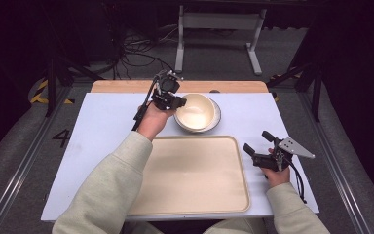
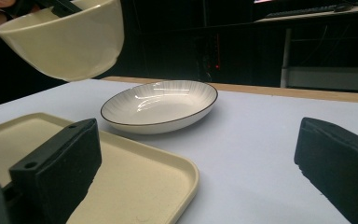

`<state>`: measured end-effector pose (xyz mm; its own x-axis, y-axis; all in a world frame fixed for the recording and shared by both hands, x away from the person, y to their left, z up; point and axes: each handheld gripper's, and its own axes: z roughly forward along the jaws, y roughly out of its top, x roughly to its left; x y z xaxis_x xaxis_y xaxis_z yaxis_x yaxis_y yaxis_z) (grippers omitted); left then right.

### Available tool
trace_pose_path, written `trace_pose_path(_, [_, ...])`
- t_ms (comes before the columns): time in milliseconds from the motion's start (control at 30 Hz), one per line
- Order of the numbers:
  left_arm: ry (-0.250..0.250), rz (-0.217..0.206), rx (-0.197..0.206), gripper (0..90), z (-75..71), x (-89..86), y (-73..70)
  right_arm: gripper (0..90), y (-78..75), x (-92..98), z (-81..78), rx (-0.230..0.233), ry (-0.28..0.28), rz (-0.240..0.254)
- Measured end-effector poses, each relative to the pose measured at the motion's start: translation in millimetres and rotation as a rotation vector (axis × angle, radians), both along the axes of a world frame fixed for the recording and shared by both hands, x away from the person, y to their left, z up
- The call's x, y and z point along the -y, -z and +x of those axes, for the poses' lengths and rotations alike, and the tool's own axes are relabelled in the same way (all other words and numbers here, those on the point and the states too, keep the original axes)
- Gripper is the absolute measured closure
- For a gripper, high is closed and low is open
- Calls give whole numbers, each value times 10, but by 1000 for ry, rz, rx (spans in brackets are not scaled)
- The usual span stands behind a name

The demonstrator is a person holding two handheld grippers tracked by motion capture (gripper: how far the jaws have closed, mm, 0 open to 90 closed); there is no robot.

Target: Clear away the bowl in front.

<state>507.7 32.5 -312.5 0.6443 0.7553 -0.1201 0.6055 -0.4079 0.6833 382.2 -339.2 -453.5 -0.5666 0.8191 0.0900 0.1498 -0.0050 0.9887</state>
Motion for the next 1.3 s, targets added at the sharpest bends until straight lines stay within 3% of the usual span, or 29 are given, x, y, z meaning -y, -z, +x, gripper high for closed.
trace_pose_path(67, [17, -7, -10, 824, -47, -39, -33, 0, -7, 2, -5, 2, -12, 24])
trace_pose_path(300, [69, 13, -19, 824, -157, -98, -63, 0, -8, -4, -10, 8, -27, -3])
trace_pose_path(767, [160, 23, -55, 824, -451, -251, -161, 0, -7, -5, -9, 8, -24, -3])
trace_pose_path(1067, [241, 89, -31, 824, -686, -222, -231, 0, -7, 1, -8, 2, -22, 3])
trace_pose_path(1300, [312, 127, -59, 825, -777, -169, -196, 0, -8, 1, -9, 1, -24, 5])
